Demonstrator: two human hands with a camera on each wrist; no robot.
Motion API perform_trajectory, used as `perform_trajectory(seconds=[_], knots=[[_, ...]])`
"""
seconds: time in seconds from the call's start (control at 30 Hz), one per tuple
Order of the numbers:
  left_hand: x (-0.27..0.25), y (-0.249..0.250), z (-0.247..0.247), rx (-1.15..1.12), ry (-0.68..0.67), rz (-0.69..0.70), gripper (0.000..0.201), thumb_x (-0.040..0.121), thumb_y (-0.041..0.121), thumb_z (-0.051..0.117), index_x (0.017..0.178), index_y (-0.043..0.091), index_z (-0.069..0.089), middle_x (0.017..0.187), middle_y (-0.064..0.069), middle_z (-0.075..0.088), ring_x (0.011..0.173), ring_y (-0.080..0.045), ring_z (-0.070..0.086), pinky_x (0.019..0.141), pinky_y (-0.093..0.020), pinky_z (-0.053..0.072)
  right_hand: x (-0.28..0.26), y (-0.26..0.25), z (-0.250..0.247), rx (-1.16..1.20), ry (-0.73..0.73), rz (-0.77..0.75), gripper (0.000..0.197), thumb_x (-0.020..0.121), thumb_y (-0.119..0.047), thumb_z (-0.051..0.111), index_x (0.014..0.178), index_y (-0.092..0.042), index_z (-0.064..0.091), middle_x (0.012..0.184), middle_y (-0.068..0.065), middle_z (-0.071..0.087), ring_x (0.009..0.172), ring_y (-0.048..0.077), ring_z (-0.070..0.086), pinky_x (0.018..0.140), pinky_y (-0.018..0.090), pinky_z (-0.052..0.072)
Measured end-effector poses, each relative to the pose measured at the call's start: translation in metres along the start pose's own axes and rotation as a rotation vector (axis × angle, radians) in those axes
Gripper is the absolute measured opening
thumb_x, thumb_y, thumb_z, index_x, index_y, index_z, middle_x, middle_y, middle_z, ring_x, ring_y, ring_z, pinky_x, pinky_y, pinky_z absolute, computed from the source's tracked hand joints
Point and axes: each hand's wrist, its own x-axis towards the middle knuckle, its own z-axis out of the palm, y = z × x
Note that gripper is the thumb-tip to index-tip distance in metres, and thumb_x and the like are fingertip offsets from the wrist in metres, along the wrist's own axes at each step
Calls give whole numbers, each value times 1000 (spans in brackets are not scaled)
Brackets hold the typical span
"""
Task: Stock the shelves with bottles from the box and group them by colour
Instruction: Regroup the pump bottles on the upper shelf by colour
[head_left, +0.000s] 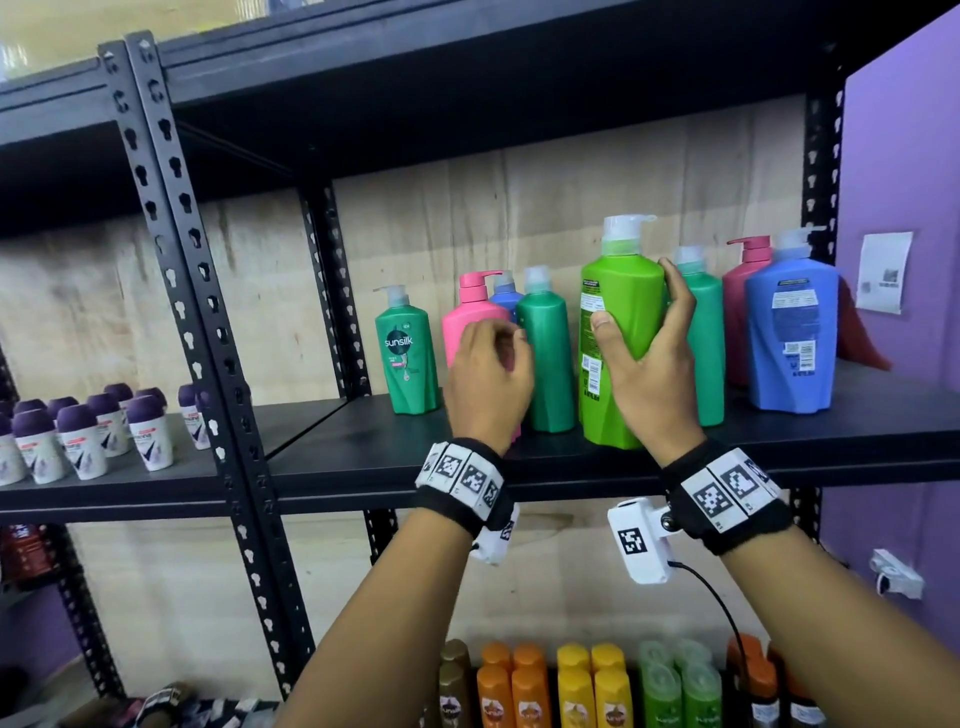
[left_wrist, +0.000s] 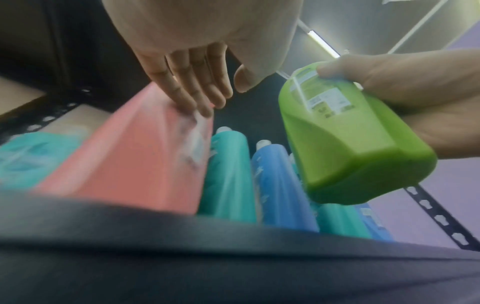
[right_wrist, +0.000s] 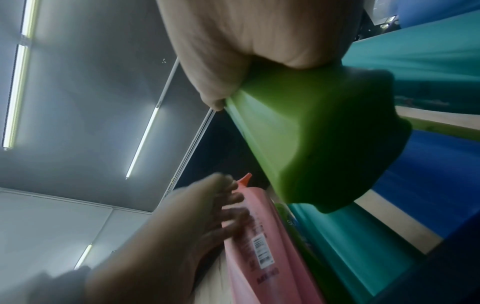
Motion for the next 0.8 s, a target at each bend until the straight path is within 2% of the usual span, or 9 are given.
perform_trajectory(seconds=[0.07, 0.13, 0.2, 0.27, 0.3, 0.33, 0.43, 0.63, 0.8], knots=[[3, 14, 12, -19, -69, 17, 19, 96, 26, 58, 108, 14, 65, 107, 0, 66, 97, -17, 61, 87, -36, 50, -1, 1, -3, 14, 10, 12, 76, 91, -43, 66, 153, -23, 27, 150, 6, 49, 129, 25, 56, 107, 45, 46], [6, 25, 25, -60, -147, -22, 34, 97, 25, 59, 126, 8, 60, 124, -8, 62, 115, -24, 57, 99, -38, 46, -1, 2, -8, 5, 14, 18, 75, 91, -45, 65, 153, -25, 27, 150, 4, 49, 129, 24, 56, 107, 42, 46], [6, 30, 36, -87, -231, -48, 53, 97, 23, 60, 143, 2, 46, 144, -15, 48, 135, -28, 44, 112, -33, 35, -3, 5, -15, -4, 29, -9, 74, 92, -44, 66, 153, -23, 29, 151, -1, 47, 130, 13, 54, 107, 27, 44], [6, 31, 45, -90, -297, -73, 67, 98, 23, 60, 153, -2, 30, 159, -20, 28, 150, -30, 24, 121, -30, 19, -4, 10, -22, -8, 46, -37, 73, 93, -41, 67, 152, -19, 31, 150, -6, 45, 127, -8, 48, 102, 7, 36], [6, 30, 48, -88, -312, -89, 72, 98, 22, 60, 155, -2, 24, 162, -22, 20, 153, -30, 16, 122, -30, 14, -4, 12, -26, -7, 46, -35, 74, 92, -41, 67, 152, -19, 31, 150, -6, 44, 127, -11, 47, 101, 5, 34], [6, 28, 52, -88, -317, -106, 74, 98, 22, 60, 156, -3, 21, 164, -22, 14, 154, -31, 12, 123, -31, 11, -5, 13, -29, -7, 41, -23, 75, 92, -43, 67, 153, -21, 30, 152, -6, 44, 129, -6, 48, 103, 8, 35], [5, 29, 60, -85, -312, -152, 74, 97, 17, 59, 156, -3, 19, 164, -25, 8, 154, -35, 9, 123, -34, 12, -4, 16, -39, -42, 35, -9, 76, 91, -48, 66, 153, -24, 29, 155, 0, 43, 137, 15, 48, 112, 28, 40], [4, 37, 68, -54, -322, -218, 74, 91, 4, 59, 156, 9, 24, 164, -25, 4, 152, -39, 14, 120, -39, 21, -3, 21, -45, -60, 38, -36, 75, 94, -40, 68, 154, -18, 29, 157, 3, 40, 140, 16, 44, 114, 29, 36], [4, 37, 62, -78, -360, -205, 77, 86, -4, 54, 155, 13, 26, 159, -25, 12, 149, -38, 20, 118, -37, 23, -4, 19, -43, -59, 34, -18, 74, 94, -44, 66, 154, -21, 29, 157, 1, 40, 140, 18, 45, 114, 36, 39]])
